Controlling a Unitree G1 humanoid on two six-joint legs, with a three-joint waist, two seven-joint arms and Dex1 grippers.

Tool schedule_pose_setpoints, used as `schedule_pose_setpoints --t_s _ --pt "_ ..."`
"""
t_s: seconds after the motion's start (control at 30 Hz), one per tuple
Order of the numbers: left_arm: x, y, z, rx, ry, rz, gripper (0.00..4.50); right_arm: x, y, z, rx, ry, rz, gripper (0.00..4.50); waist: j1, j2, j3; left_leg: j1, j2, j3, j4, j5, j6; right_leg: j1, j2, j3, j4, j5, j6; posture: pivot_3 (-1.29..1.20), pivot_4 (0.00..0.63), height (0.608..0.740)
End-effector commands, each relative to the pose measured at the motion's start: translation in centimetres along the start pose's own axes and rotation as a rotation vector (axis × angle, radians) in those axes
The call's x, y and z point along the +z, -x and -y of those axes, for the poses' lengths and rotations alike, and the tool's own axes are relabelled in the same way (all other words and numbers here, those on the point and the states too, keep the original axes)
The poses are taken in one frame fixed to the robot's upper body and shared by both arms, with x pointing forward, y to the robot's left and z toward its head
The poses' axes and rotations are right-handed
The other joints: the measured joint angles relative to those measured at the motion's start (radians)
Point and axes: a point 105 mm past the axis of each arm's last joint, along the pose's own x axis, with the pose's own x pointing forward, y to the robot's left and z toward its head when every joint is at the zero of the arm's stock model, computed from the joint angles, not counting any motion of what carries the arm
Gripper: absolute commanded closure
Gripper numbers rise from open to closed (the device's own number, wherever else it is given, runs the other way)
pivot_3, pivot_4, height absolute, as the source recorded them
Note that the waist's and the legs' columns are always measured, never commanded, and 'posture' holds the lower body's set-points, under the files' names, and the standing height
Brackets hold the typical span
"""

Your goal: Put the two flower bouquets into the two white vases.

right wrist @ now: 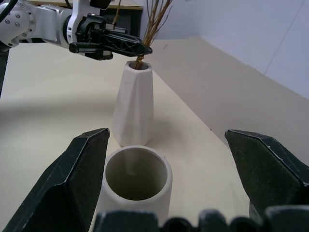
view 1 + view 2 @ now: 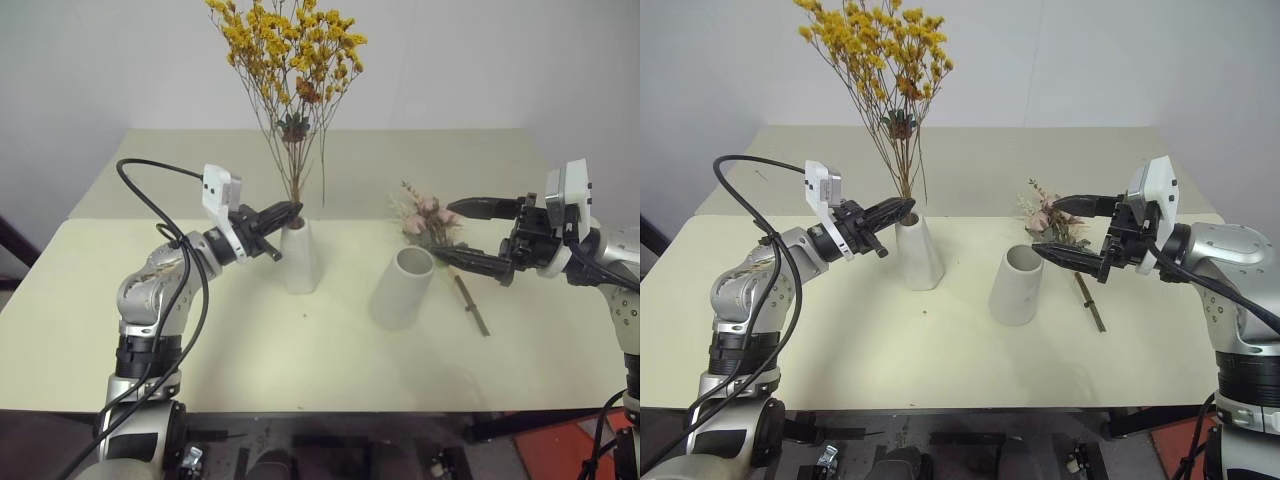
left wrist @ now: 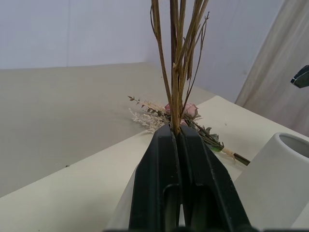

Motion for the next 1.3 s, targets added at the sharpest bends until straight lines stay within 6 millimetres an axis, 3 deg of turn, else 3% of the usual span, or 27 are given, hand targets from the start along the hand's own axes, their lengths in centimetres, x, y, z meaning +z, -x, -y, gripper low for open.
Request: schedule_pose_setpoints --t_s 0.03,0.4,0.57,0.9,1.3 --pt "1.0 0.1 0.7 -0.017 -0.027 0.03 4.48 1.1 0.4 0.1 -0.01 0.035 0.021 0.0 0.0 0.0 0.0 0.0 0.0 0.0 0.0 0.0 0.0 0.0 0.0 0.0 0.0 0.0 0.0 0.0 0.15 0.74" --pt "0.3 0.6 0.9 -0.003 -0.009 0.02 4.48 1.1 0.4 0.0 -0.01 0.032 0.022 0.0 0.0 0.0 0.0 0.0 0.0 0.0 0.0 0.0 0.0 0.0 0.0 0.0 0.0 0.0 0.0 0.0 0.15 0.74" --pt "0.5 0.7 1.1 -0.016 0.008 0.018 3.19 1.0 0.3 0.0 -0.005 0.028 0.022 0.0 0.0 0.0 0.0 0.0 0.0 0.0 0.0 0.0 0.0 0.0 0.0 0.0 0.0 0.0 0.0 0.0 0.15 0.74" --pt "1.0 1.1 1.1 -0.014 -0.01 0.021 0.13 1.1 0.2 -0.1 0.003 0.028 0.025 0.0 0.0 0.0 0.0 0.0 0.0 0.0 0.0 0.0 0.0 0.0 0.0 0.0 0.0 0.0 0.0 0.0 0.15 0.74" --pt "2.4 3.8 1.5 -0.001 -0.063 0.0 0.03 1.0 0.3 0.0 0.003 0.029 0.022 0.0 -0.001 0.0 0.0 0.0 0.0 0.0 0.0 0.0 0.0 0.0 0.0 0.0 0.0 0.0 0.0 0.0 0.15 0.74"
